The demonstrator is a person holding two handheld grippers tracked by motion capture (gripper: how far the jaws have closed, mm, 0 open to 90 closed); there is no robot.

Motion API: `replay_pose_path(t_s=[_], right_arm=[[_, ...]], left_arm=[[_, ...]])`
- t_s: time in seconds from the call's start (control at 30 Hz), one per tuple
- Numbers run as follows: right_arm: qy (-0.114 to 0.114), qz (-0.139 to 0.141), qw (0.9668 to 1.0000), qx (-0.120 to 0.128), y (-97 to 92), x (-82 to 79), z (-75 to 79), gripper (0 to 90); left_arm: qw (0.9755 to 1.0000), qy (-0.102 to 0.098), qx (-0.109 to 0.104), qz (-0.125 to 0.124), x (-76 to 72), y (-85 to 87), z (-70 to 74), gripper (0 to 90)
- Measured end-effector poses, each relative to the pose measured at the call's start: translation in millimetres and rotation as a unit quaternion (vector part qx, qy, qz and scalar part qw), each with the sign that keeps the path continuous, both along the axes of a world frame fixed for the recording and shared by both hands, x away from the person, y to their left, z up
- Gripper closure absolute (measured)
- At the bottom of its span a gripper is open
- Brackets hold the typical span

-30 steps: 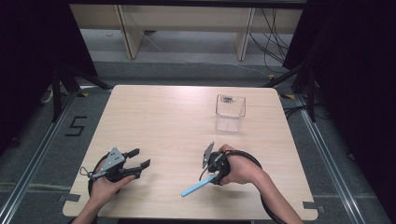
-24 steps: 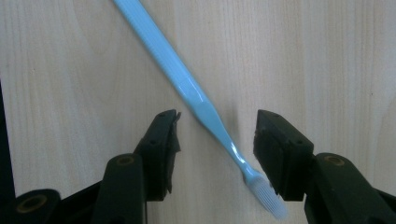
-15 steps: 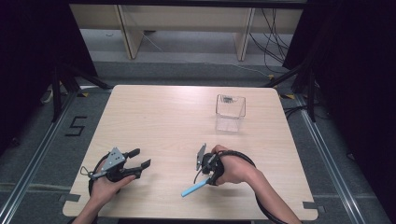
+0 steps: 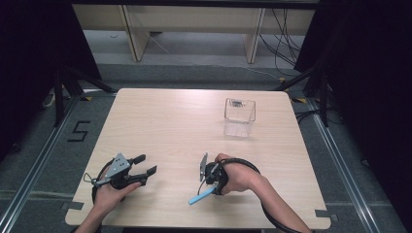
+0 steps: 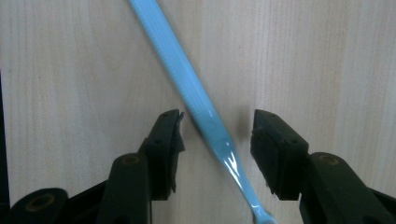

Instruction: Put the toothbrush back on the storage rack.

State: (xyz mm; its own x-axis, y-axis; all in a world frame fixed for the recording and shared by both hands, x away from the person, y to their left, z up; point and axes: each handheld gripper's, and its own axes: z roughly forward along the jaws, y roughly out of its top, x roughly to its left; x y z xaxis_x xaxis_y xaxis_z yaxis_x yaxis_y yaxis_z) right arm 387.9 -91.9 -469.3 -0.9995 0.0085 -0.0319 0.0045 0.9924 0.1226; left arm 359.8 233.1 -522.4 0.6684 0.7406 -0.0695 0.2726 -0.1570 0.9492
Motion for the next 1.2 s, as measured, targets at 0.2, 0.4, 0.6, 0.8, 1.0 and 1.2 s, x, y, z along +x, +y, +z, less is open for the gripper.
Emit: replay_pose_path(t_s=[0.2, 0.4, 0.6, 0.8, 1.0, 1.2], right_arm=[[0.002, 0.006, 0.9999, -0.011, 3.1, -0.8, -4.1, 55.6], [-0.005, 0.023, 0.9997, -0.009, 5.7, -0.1, -8.3, 57.8], [0.000, 0.018, 0.9997, -0.018, 8.4, -2.8, -6.4, 63.4], [0.010, 0.017, 0.9996, -0.018, 8.5, -2.3, -6.2, 70.1], [0.013, 0.004, 0.9998, -0.012, 8.8, -3.3, -6.4, 75.6], [0.017, -0.002, 0.9998, -0.008, 8.9, -2.5, -6.2, 78.5]], left_arm=[[1.0000, 0.000, -0.002, 0.000, 0.1, 0.0, -0.1, 32.4], [1.0000, 0.000, -0.002, -0.001, 0.1, 0.0, -0.1, 32.4], [1.0000, 0.001, -0.001, -0.001, 0.1, 0.1, 0.0, 32.4], [1.0000, 0.000, -0.002, -0.001, 0.0, 0.1, -0.1, 32.3], [1.0000, 0.000, 0.000, -0.002, 0.1, -0.1, 0.0, 32.3], [1.0000, 0.001, 0.000, -0.002, -0.2, -0.3, 0.0, 32.4]])
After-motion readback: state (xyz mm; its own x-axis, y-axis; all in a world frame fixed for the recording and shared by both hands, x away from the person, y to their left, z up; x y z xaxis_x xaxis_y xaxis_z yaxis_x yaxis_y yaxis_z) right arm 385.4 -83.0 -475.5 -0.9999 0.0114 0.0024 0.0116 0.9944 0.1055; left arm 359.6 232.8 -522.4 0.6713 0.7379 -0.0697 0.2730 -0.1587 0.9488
